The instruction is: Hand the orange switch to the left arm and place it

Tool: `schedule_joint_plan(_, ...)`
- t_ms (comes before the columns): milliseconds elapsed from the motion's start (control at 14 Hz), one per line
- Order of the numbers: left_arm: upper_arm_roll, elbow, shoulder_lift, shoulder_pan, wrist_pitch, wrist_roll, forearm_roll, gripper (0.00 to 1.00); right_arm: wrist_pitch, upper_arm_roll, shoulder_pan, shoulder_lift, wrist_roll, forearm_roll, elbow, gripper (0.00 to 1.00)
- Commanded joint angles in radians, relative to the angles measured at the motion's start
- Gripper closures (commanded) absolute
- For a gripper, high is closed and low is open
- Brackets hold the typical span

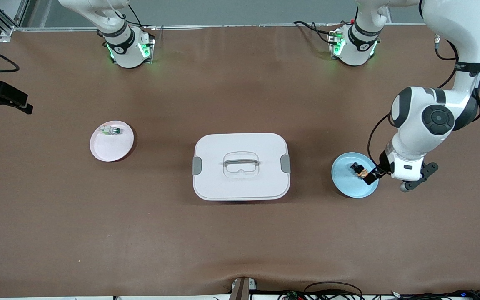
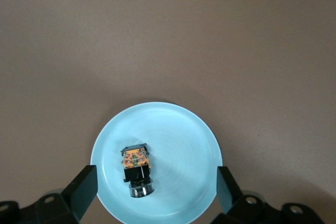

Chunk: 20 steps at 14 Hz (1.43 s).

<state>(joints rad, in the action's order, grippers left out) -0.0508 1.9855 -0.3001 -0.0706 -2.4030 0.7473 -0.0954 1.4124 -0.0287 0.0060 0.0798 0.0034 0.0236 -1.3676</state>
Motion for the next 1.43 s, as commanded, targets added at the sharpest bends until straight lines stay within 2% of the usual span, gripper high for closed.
schedule_joint_plan(0,-0.014,0.004,0.045,0.022,0.102,-0.171,-0.007,0.00,0.014,0.004,-0.011,-0.032,-0.002,0.018,-0.034,0.00)
schedule_joint_plan(71,-0.012,0.004,0.055,0.025,0.123,-0.254,0.002,0.00,0.014,0.004,-0.009,-0.032,-0.002,0.018,-0.034,0.00)
schedule_joint_plan(286,-0.003,0.003,0.094,0.032,0.163,-0.420,0.129,0.00,0.014,0.004,-0.009,-0.032,0.039,0.018,-0.034,0.00)
schedule_joint_plan(500,0.002,-0.013,0.140,0.044,0.266,-0.571,0.146,0.00,0.019,0.004,-0.012,-0.032,0.041,0.016,-0.034,0.00)
schedule_joint_plan(857,0.000,-0.014,0.225,0.074,0.327,-0.695,0.145,0.00,0.037,0.010,-0.006,-0.038,0.046,0.012,-0.034,0.00)
schedule_joint_plan(1357,-0.003,-0.212,0.274,0.089,0.666,-0.727,0.140,0.00,0.043,0.012,0.005,-0.038,0.090,0.013,-0.034,0.00)
